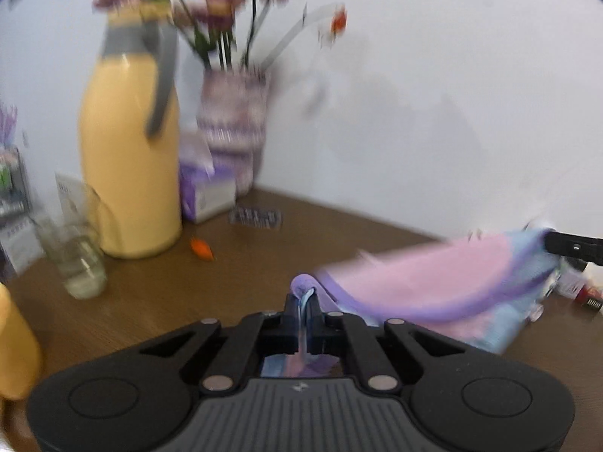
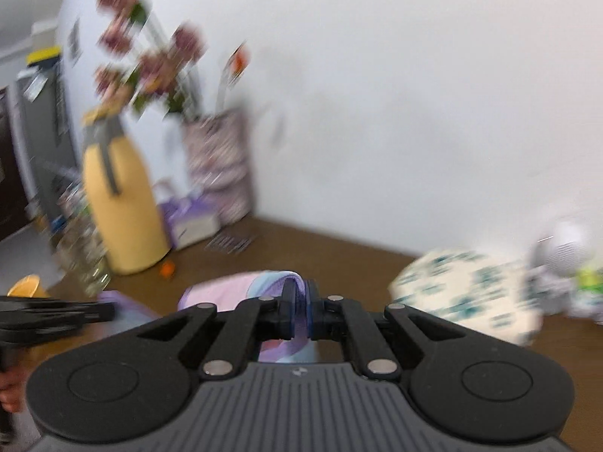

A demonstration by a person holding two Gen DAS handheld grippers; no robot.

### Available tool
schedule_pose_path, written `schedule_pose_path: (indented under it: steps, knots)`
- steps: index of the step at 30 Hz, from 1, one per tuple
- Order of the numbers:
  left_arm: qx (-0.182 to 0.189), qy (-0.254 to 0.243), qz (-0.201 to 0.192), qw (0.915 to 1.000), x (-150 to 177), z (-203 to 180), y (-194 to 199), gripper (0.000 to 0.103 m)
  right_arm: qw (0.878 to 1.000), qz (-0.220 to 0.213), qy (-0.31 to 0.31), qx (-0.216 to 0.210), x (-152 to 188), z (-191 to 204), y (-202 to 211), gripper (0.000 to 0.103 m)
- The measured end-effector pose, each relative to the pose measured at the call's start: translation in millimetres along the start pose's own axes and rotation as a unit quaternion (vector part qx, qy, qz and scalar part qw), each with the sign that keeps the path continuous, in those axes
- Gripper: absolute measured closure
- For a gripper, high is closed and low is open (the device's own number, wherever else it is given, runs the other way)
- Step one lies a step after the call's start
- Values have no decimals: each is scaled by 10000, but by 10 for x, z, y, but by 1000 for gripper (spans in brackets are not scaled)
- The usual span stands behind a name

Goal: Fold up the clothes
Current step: 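Lift the garment with both tools and shake it open over the table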

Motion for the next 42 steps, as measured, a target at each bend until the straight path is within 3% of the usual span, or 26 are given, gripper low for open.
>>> schedule_pose_path:
  steps: [5, 8, 11, 14, 16, 21, 24, 25, 26, 29, 32, 34, 35, 36, 38, 42]
  knots:
    - [235, -74, -723, 9971, -397, -43, 870, 101, 9980, -421, -97, 455, -290, -475, 670, 99]
    - [554, -322, -1040, 9925, -432, -188, 1445, 101, 9965, -521, -67, 653, -276, -709, 1027, 99]
    - [950, -600, -987, 9888, -177, -427, 1889, 101, 9952, -349, -94, 911, -38, -921, 1215, 99]
    - [1406, -924, -657, 9836, 309, -712, 2184, 101, 9931, -102, -160, 1153, 265, -1116, 1341, 99]
    - [1750, -1072, -227, 9785, 742, -898, 2267, 101, 9912, 161, -210, 1296, 533, -1222, 1363, 99]
    - [2474, -1145, 815, 9587, 1679, -1292, 2348, 101, 9825, 1080, -198, 1502, 1312, -1277, 1355, 97]
    - [2783, -1212, 1109, 9463, 1980, -1484, 2382, 101, 9788, 1380, -322, 1481, 1684, -1257, 1501, 82]
    - [2885, -1234, 1207, 9418, 2080, -1548, 2394, 101, 9781, 1430, -440, 1445, 1778, -1251, 1582, 60]
    - [2963, -1262, 1285, 9380, 2154, -1594, 2409, 101, 9783, 1445, -561, 1373, 1842, -1228, 1674, 44]
    - [3017, -1409, 1394, 9326, 2287, -1713, 2458, 101, 9829, 1420, -471, 1076, 1979, -1017, 1965, 42]
    - [3044, -1482, 1554, 9280, 2356, -1760, 2379, 95, 9893, 1364, -225, 460, 2052, -648, 2218, 35]
    - [3093, -1420, 1556, 9273, 2366, -1714, 2404, 78, 9912, 1321, -67, 48, 2108, -372, 2353, 33]
    - [3122, -1372, 1537, 9274, 2366, -1679, 2432, 62, 9914, 1299, 0, -123, 2116, -254, 2398, 32]
    - [3129, -1303, 1482, 9291, 2338, -1622, 2469, 49, 9914, 1278, 61, -290, 2130, -139, 2440, 32]
    - [3075, -1128, 1294, 9359, 2222, -1447, 2555, 40, 9900, 1261, 137, -616, 2181, 83, 2495, 32]
    - [2541, -877, 1020, 9578, 1996, -979, 2545, 38, 9836, 1271, 195, -1261, 2274, 478, 2531, 33]
Point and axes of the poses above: each gripper's, at about its wrist camera, not at the fingertips, and y roughly against the way its jaws point, z to its left, x to its underside, the point moved 7 cm from there along -y, roughly the way its jaws point, and after that the axes turned 6 degrees about -z, right-handed, at the moved point
